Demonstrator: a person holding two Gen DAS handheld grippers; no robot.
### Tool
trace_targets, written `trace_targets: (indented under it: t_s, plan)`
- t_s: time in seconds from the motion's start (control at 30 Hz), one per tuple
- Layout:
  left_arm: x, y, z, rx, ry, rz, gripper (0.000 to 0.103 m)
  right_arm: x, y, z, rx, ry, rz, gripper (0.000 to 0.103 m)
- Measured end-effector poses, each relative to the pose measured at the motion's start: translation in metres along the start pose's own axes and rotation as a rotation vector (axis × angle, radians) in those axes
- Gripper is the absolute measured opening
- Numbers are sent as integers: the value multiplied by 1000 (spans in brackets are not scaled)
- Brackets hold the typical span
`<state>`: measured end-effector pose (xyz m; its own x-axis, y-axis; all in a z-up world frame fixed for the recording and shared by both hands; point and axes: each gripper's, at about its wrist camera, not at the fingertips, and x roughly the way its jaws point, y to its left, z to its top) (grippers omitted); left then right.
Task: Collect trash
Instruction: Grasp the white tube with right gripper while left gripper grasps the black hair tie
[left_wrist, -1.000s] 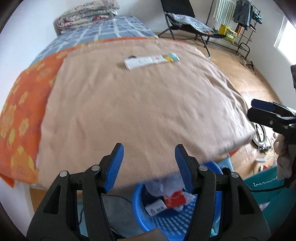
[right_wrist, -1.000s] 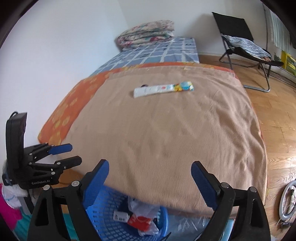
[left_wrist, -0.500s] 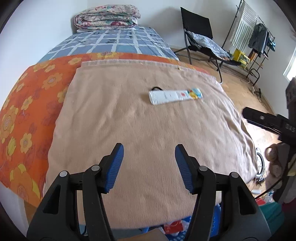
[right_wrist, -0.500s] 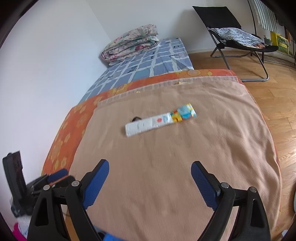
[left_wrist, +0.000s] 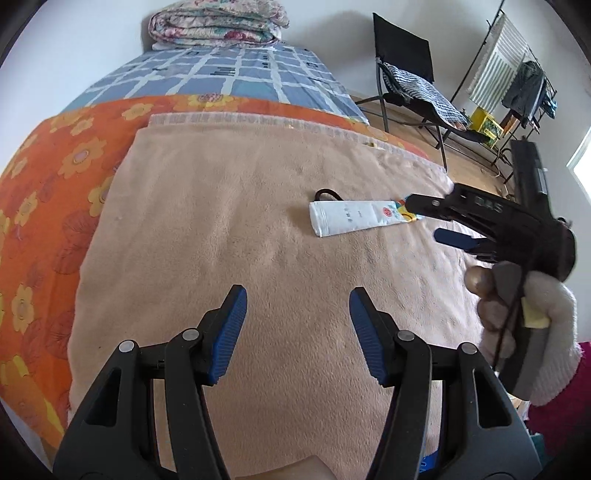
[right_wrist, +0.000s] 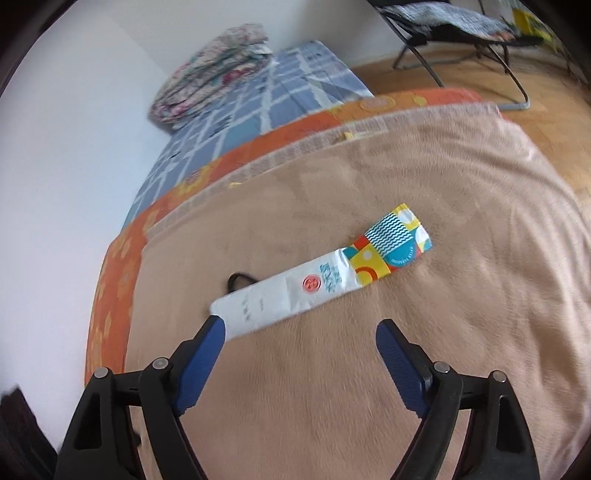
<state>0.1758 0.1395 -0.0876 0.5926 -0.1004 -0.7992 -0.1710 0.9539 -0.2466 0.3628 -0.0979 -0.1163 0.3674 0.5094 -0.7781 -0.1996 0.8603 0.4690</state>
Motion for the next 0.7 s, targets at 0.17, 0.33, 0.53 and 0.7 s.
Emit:
trace_targets:
  t_s: [0.17, 0.33, 0.53, 0.7]
  plan:
    - [5, 1, 5, 7, -11, -10, 59, 29, -4, 12, 73, -5, -50, 83]
    - [11, 5, 11, 13, -23, -10, 59, 49, -1, 24, 84, -55, -178, 83]
    - [20, 11, 18, 2, -29, -14, 59, 68, 16, 38, -32, -47, -307, 83]
    - [25, 10, 25, 9, -43, -29, 59, 74, 26, 37, -186, -20, -379, 68]
